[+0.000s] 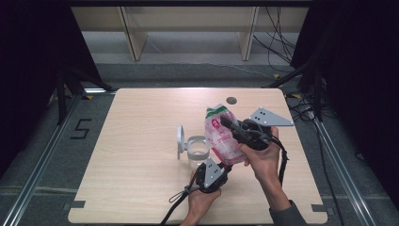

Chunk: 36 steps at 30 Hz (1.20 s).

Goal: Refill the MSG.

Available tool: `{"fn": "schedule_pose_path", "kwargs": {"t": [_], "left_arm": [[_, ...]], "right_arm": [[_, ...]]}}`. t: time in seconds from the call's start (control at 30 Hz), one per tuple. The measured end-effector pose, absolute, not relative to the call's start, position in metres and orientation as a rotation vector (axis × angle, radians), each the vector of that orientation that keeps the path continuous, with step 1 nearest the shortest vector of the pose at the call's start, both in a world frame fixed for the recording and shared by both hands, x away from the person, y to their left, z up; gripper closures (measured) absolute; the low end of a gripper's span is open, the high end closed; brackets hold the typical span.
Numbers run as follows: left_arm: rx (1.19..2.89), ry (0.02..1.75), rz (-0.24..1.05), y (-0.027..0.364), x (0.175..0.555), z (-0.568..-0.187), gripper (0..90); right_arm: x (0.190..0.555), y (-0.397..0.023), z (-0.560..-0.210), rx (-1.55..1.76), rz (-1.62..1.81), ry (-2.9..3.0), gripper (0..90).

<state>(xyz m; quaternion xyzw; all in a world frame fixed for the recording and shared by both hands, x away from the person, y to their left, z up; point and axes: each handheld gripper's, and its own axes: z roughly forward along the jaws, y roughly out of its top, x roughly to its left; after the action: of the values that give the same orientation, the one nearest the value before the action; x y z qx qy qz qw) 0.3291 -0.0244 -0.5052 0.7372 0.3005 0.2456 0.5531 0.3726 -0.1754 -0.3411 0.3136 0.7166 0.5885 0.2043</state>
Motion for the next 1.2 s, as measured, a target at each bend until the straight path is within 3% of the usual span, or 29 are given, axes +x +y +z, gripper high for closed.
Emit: {"fn": "schedule_pose_path", "kwargs": {"t": [1.2], "left_arm": [[1.635, 0.767, 0.507, -0.047, 0.337, -0.512, 78.3]], "right_arm": [[0.393, -0.151, -0.350, 0.827, 1.593, 2.065, 90.0]]}}
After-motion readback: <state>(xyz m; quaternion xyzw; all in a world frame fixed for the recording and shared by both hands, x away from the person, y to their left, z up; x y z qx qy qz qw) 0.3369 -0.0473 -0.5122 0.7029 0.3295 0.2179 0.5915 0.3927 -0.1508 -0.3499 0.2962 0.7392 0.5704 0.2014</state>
